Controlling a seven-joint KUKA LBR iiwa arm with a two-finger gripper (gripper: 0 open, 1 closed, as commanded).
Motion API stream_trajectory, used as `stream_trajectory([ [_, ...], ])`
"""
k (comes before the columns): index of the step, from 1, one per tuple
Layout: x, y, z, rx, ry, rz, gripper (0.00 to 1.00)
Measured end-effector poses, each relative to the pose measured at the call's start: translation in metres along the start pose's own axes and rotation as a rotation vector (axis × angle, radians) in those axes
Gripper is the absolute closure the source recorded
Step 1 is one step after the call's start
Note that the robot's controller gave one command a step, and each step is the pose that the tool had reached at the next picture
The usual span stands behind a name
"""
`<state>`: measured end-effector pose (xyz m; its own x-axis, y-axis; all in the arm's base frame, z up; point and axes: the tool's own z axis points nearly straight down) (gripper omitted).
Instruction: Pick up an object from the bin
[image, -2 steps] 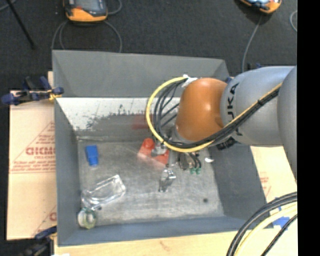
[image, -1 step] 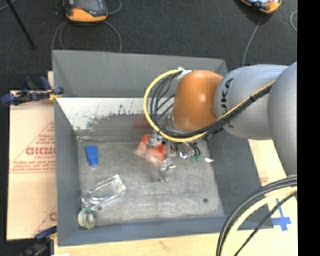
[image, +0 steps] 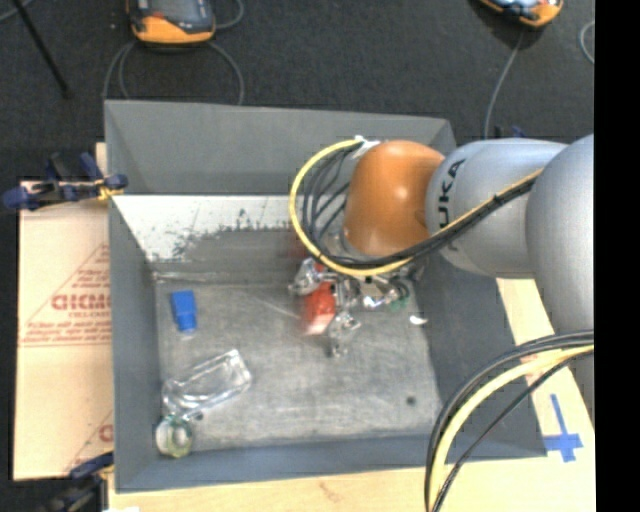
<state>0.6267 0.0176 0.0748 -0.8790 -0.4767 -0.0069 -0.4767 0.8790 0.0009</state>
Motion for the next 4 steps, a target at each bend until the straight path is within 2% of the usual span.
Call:
stream_trajectory([
  [1, 0.008, -0.021, -0.003, 0.004, -0.005, -0.095, 0.00],
  [2, 0.000, -0.062, 0.000, 0.003, -0.006, -0.267, 0.00],
  [3, -0.001, -0.061, -0.003, 0.001, -0.006, -0.267, 1.00],
  [4, 0.006, -0.059, -0.139, 0.007, -0.001, -0.550, 1.00],
])
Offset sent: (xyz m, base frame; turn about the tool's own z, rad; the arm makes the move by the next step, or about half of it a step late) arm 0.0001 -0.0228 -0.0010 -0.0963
